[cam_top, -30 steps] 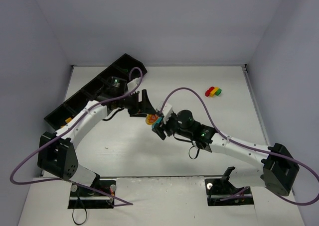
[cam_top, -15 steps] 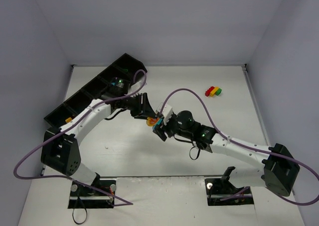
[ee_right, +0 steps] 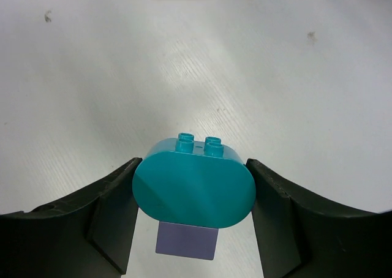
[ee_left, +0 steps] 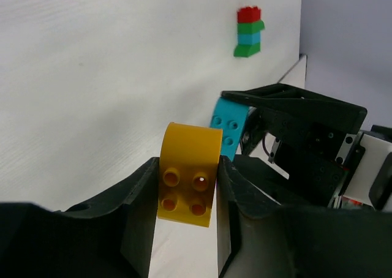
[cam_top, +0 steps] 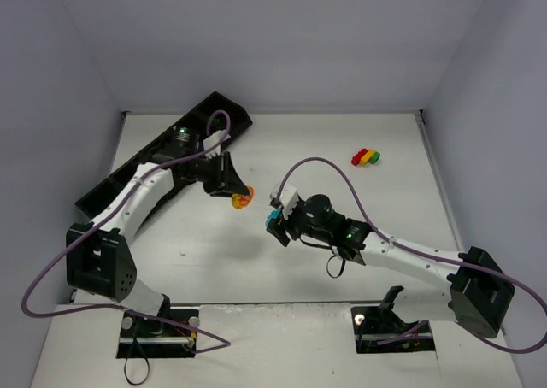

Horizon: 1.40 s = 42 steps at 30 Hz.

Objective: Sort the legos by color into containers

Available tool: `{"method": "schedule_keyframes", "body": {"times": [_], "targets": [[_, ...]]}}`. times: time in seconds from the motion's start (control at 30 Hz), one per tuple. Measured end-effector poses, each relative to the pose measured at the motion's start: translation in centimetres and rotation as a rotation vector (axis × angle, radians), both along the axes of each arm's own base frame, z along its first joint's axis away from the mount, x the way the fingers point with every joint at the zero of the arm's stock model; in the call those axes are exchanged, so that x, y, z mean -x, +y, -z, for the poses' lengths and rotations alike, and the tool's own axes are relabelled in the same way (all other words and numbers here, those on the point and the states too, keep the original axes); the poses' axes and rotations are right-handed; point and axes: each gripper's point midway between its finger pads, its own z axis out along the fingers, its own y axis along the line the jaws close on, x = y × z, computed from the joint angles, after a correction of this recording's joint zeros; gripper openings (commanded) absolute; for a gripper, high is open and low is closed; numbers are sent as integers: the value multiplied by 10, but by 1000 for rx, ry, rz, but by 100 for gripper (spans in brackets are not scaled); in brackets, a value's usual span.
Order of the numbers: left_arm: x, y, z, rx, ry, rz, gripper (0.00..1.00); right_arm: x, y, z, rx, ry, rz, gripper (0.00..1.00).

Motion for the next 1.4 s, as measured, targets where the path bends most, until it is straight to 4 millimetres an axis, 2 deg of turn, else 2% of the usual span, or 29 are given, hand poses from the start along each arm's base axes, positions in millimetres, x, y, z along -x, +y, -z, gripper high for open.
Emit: {"method": "schedule_keyframes", "body": {"times": [0.07, 0.17, 0.23, 0.3, 0.33, 0.4, 0.5, 0.6, 0.8, 0.83, 0.93, 1.03, 1.07, 1.13, 1.17, 1.27, 1.4], "targets": [[-11, 26, 2, -26, 4, -75, 0, 2, -5, 8, 18, 11, 7, 1], [-28, 80, 4, -122, -1, -255, 0, 2, -9, 10, 27, 11, 15, 1], [-37, 130, 7, -239, -12, -427, 0, 1, -10, 7, 22, 7, 19, 1], [-38, 181, 7, -375, -30, -601, 0, 1, -10, 6, 20, 5, 20, 1], [-36, 213, 7, -475, -39, -709, 0, 0, -10, 6, 20, 5, 20, 1], [-27, 256, 4, -621, -48, -854, 0, 0, -10, 6, 21, 5, 21, 1], [-17, 299, -1, -772, -48, -1006, 0, -2, -12, 6, 20, 5, 27, 1], [-12, 332, 2, -862, -20, -1113, 0, -3, -13, 6, 20, 6, 33, 1], [-9, 376, 32, -966, 105, -1227, 1, -4, -14, 6, 17, 8, 32, 1], [-9, 381, 40, -969, 131, -1233, 10, -4, -14, 5, 16, 8, 31, 1], [-12, 391, 56, -975, 182, -1246, 28, -4, -16, 2, 11, 6, 33, 1], [-13, 392, 67, -972, 207, -1241, 40, -4, -19, -3, 3, 0, 39, 1], [-14, 391, 69, -965, 209, -1239, 51, -4, -20, -5, 0, -3, 40, 1], [-16, 390, 69, -956, 204, -1237, 65, -4, -21, -8, -8, -7, 41, 2], [-17, 390, 69, -953, 199, -1236, 69, -4, -22, -9, -10, -8, 41, 2], [-18, 388, 68, -941, 197, -1236, 75, -3, -22, -9, -10, -3, 35, 2], [-22, 378, 59, -876, 164, -1226, 75, -1, -22, -8, -8, 5, 25, 2]]}}
